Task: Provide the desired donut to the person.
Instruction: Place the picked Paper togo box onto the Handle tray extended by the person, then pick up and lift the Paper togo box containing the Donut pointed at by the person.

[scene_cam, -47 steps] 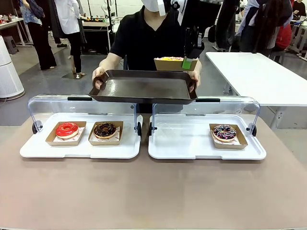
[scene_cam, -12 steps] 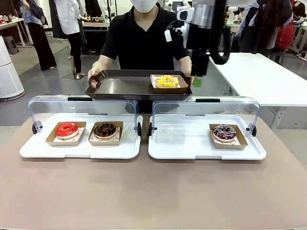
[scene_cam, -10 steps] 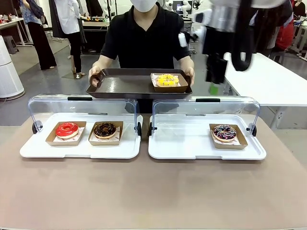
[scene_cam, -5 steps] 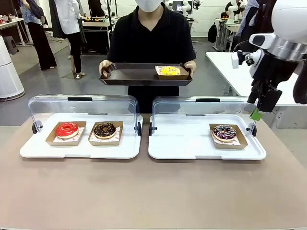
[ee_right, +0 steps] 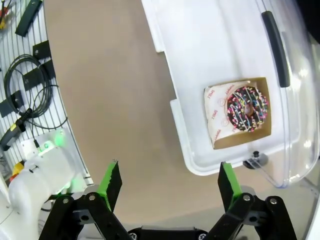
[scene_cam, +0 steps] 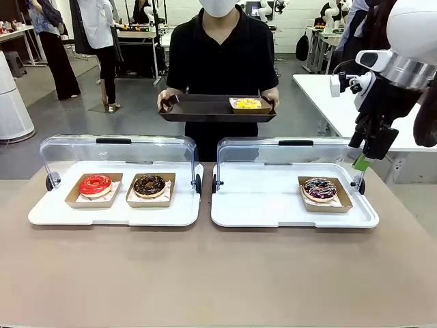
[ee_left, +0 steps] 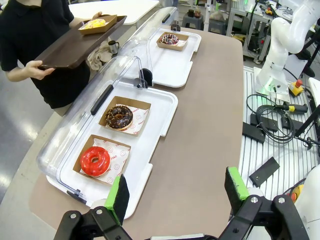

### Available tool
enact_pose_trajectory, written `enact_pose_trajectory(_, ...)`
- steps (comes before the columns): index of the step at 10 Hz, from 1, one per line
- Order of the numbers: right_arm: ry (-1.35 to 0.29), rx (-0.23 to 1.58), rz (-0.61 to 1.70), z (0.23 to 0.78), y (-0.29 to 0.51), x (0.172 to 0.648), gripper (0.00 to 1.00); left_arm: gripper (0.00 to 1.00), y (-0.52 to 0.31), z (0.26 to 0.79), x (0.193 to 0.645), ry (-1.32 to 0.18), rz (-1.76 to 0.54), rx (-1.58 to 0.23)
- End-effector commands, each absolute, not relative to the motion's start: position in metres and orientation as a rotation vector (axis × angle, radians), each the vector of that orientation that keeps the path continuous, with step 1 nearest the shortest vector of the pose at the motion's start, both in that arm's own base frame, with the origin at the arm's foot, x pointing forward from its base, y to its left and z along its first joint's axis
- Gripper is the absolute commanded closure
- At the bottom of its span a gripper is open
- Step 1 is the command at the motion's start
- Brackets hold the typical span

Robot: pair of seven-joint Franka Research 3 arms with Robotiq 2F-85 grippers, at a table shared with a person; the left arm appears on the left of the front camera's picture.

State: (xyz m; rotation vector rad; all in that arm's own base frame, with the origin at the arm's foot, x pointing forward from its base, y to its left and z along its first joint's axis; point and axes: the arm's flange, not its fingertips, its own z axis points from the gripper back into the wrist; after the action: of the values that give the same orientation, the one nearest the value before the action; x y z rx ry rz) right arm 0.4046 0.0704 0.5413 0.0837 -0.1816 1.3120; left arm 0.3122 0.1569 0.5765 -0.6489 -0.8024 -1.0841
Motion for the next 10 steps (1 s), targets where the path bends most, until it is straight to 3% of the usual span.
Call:
enact_pose_trajectory(1,-0.177,0.077,1.304,0.5416,0.0685,0.4012,0.0,0.0,0.1575,0.5769,0.3117,-0.824,-1.093,-0.658)
enact_pose_trajectory(10,-0.177,0.077,1.304,0.5416,0.0685,0.4012,0.0,0.0,0.1575,0.5769,0.3117,-0.824,-1.093,-0.658)
